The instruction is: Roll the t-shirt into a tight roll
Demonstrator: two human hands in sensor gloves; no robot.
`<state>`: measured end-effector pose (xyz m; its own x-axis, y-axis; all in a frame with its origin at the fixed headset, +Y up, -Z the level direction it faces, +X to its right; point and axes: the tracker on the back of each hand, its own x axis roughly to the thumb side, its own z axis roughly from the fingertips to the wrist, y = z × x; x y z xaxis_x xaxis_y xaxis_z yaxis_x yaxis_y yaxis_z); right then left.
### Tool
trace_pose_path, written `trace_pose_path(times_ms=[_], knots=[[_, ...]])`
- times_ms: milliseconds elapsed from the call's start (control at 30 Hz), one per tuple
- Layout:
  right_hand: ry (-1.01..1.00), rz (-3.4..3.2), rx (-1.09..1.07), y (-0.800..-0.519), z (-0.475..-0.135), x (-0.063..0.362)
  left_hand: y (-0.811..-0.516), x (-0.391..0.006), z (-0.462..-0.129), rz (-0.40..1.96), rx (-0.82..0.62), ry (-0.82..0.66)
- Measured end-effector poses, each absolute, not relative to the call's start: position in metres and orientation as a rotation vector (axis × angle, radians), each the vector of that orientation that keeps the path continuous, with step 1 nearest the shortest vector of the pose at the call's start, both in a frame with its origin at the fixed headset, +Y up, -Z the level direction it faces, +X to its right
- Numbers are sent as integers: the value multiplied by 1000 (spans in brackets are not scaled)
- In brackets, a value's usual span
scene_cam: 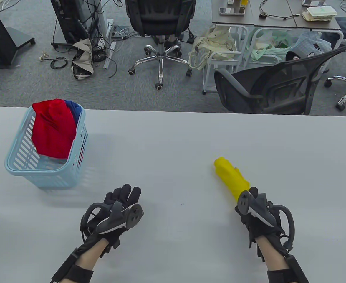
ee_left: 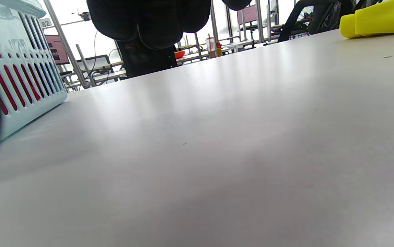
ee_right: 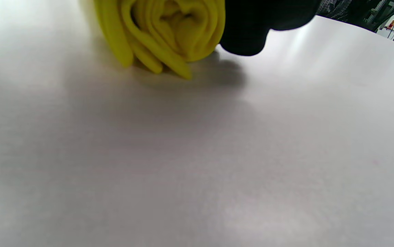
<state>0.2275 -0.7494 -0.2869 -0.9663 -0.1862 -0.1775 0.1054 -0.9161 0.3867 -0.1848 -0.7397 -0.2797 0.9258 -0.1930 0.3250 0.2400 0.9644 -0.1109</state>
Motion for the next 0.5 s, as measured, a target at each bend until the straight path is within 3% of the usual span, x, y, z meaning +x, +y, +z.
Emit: trace_pose_path(times_ms=[233,500], knots=[[-731,-2968,-34,-746,-264,195,-738,-186,-280,-236,-133,-293],[-765,-2900,5,-759,-278,186,-734,-189,-279,-219,-123,-275]])
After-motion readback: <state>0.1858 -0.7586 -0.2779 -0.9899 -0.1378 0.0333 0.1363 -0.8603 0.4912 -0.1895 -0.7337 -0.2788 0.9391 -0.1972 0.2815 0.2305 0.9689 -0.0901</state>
